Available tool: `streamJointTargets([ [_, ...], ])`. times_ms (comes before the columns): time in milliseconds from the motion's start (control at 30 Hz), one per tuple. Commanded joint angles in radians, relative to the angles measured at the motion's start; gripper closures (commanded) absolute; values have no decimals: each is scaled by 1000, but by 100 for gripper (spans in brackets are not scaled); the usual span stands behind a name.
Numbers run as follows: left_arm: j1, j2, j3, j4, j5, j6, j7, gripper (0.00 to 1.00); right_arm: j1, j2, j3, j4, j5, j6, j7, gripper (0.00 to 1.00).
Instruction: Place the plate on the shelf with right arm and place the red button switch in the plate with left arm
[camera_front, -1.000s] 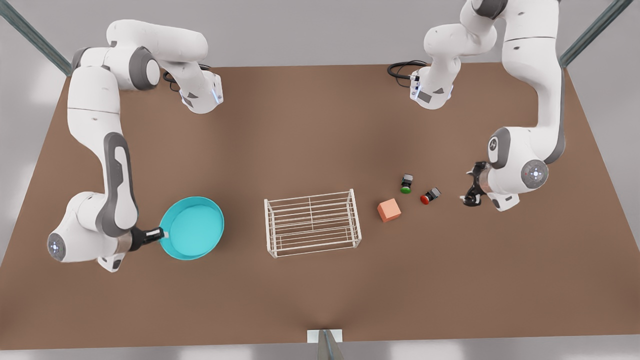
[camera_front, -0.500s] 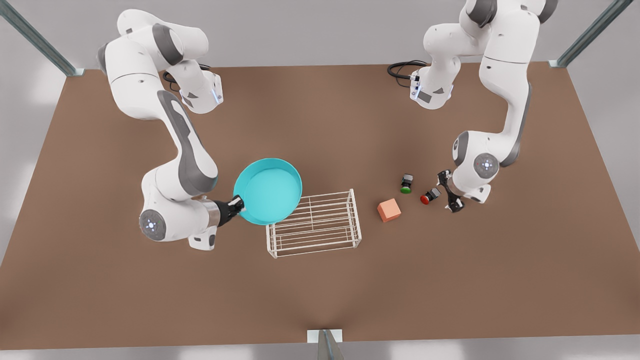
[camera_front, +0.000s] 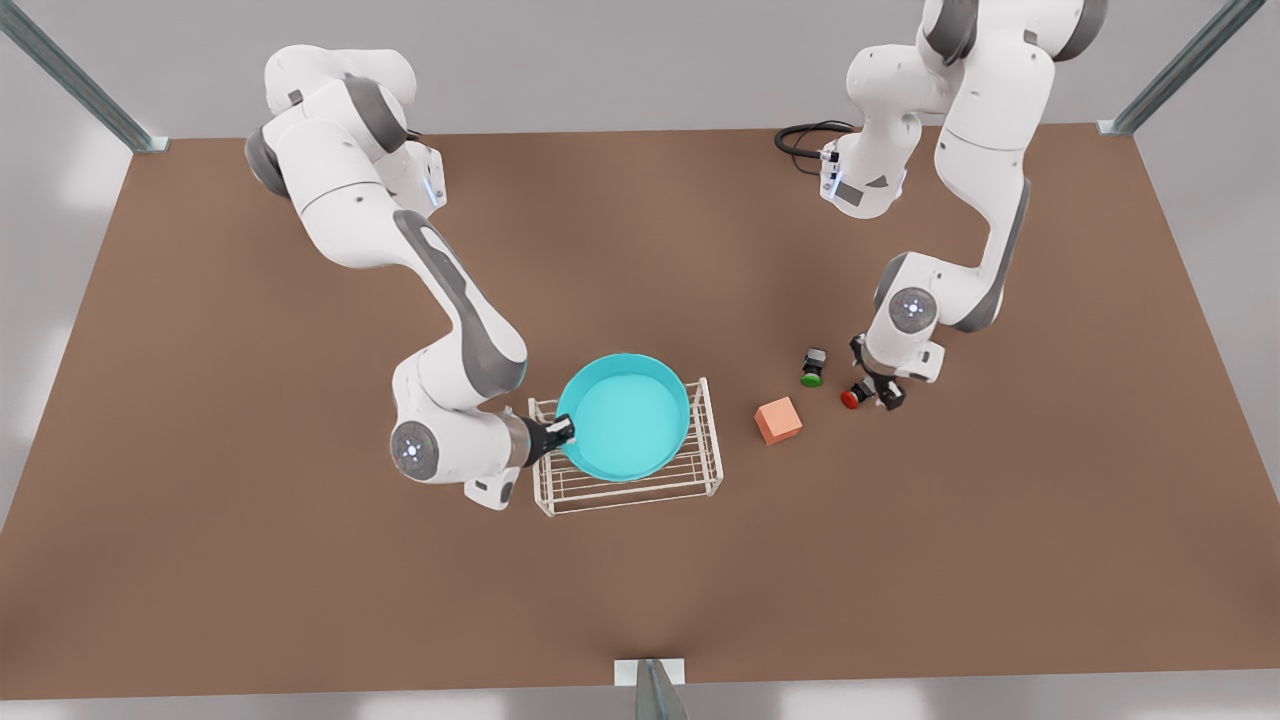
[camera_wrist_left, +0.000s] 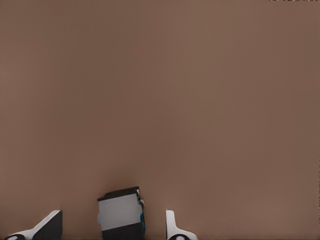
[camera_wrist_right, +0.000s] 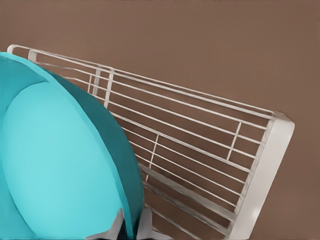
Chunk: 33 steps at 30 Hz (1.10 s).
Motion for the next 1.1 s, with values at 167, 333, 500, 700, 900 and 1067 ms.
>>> streamJointTargets([
  [167, -1, 28, -1, 8, 27, 43, -383, 0, -125, -170, -17, 0, -8, -167, 199, 0],
  [333, 1, 54, 1, 14, 33, 61, -372, 0, -217, -331, -129, -32, -411, -435, 35, 0],
  [500, 2, 51, 2, 13, 33, 58, -370, 32, -286, -474, -135, -425, -407, -150, 120, 0],
  [700, 8, -10, 5, 14, 31, -9, -318, 44, -303, -460, -133, -366, -410, -130, 124, 0],
  [900, 31, 79, 8, 62, 31, 37, -314, 46, -304, -460, -136, -366, -408, -130, 117, 0],
  [1067, 30, 47, 7, 77, 31, -9, -289, 57, -304, -460, -136, -365, -410, -130, 117, 0],
])
